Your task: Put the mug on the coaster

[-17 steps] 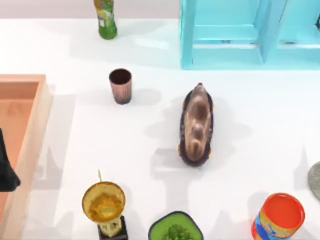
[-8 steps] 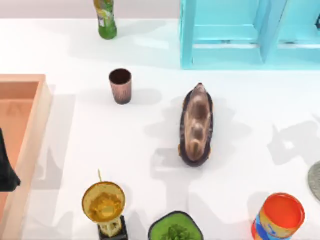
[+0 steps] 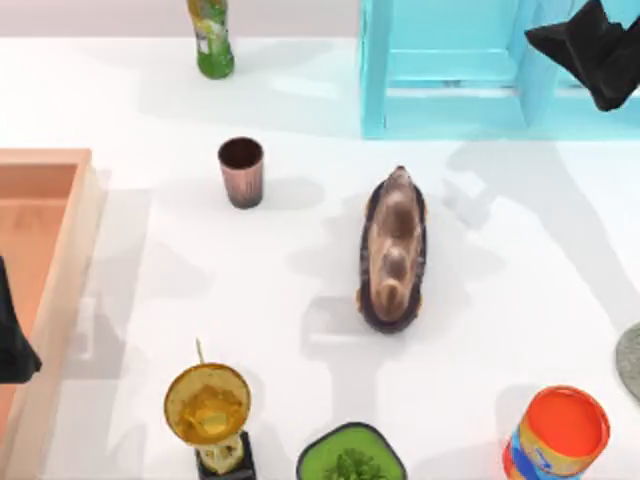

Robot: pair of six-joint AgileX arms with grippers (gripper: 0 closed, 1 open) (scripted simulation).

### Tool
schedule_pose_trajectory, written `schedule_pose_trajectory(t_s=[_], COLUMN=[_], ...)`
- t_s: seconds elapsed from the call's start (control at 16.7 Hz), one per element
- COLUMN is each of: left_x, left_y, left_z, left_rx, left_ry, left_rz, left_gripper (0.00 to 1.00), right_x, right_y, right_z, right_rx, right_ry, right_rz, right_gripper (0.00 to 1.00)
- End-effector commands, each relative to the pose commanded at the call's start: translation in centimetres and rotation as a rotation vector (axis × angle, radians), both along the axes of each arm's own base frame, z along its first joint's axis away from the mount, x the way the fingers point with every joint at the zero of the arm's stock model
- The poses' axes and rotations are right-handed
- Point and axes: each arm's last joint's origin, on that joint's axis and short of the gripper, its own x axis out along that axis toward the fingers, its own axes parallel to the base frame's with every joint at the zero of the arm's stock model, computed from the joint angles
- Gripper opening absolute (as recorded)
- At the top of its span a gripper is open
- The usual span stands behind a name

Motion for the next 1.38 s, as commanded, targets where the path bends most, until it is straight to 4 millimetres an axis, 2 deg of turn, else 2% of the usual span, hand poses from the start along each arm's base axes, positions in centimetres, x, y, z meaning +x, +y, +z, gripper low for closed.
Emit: schedule_pose_trajectory(t_s=[0.12, 0.24, 0.42, 0.54, 0.78, 0.96, 1.38], left_x=[0.0, 0.0, 0.0, 0.0, 0.0, 0.0, 0.0], left_y=[0.0, 0.0, 0.0, 0.0, 0.0, 0.0, 0.0], left_z=[0.0, 0.0, 0.0, 0.0, 0.0, 0.0, 0.0], left_rx=[0.0, 0.0, 0.0, 0.0, 0.0, 0.0, 0.0], left_ry=[0.0, 0.0, 0.0, 0.0, 0.0, 0.0, 0.0], left_rz=[0.0, 0.0, 0.0, 0.0, 0.0, 0.0, 0.0], left_gripper=[1.0, 1.0, 1.0, 1.0, 1.0, 1.0, 1.0], right_x=[4.3, 8.3, 12.9, 14.9, 17.0, 17.5, 17.7], right_y=[2.9, 6.0, 10.5, 13.2, 16.9, 18.2, 18.2], right_z=[-0.3, -1.7, -5.4, -8.3, -13.8, -16.4, -17.1], right_rx=[-0.045, -0.081, -0.12, -0.136, -0.152, -0.155, -0.156], right_ry=[0.061, 0.117, 0.193, 0.235, 0.297, 0.322, 0.33], right_rz=[0.124, 0.245, 0.413, 0.509, 0.652, 0.708, 0.71], right_gripper=[1.0, 1.0, 1.0, 1.0, 1.0, 1.0, 1.0])
